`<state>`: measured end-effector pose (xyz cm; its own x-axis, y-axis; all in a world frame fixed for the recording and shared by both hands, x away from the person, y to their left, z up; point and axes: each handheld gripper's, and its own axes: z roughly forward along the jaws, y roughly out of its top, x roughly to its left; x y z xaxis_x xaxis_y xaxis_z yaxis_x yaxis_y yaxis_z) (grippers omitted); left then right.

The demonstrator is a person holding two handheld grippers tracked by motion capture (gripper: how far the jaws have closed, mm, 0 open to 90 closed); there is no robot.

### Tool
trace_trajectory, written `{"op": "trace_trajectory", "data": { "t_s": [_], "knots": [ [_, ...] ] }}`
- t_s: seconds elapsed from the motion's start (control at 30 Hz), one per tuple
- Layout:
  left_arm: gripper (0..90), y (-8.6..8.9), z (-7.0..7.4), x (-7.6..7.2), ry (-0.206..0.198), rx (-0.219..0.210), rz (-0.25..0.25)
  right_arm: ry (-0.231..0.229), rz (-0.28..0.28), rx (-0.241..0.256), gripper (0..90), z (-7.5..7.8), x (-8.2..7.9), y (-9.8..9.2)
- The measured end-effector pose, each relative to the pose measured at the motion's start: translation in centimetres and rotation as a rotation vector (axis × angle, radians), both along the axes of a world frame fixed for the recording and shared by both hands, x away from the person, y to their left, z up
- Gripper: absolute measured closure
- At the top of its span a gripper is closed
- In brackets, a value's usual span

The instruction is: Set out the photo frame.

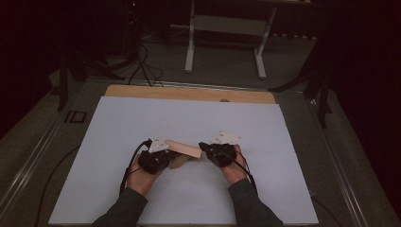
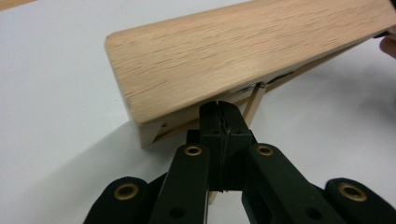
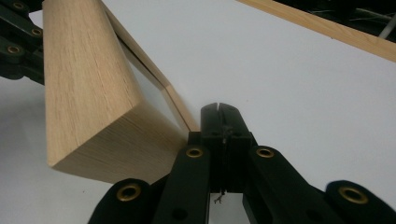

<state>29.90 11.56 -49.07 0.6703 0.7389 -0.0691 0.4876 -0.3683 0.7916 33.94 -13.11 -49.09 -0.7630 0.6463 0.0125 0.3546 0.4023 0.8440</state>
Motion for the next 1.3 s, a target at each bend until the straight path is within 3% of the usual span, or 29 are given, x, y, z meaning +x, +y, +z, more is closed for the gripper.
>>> {"op": "trace_trajectory", "data": {
  "t_s": [0.87, 1.3],
  "knots": [
    [89.6, -0.9, 0.6, -0.4, -0.009, -0.008, -0.037, -0.012, 0.018, -0.013, 89.8, 0.0, -0.5, 0.1],
    [89.5, -1.0, 0.5, -0.2, -0.007, -0.014, -0.032, -0.016, 0.037, -0.022, 89.8, 0.0, -1.0, 0.3]
  ]
}}
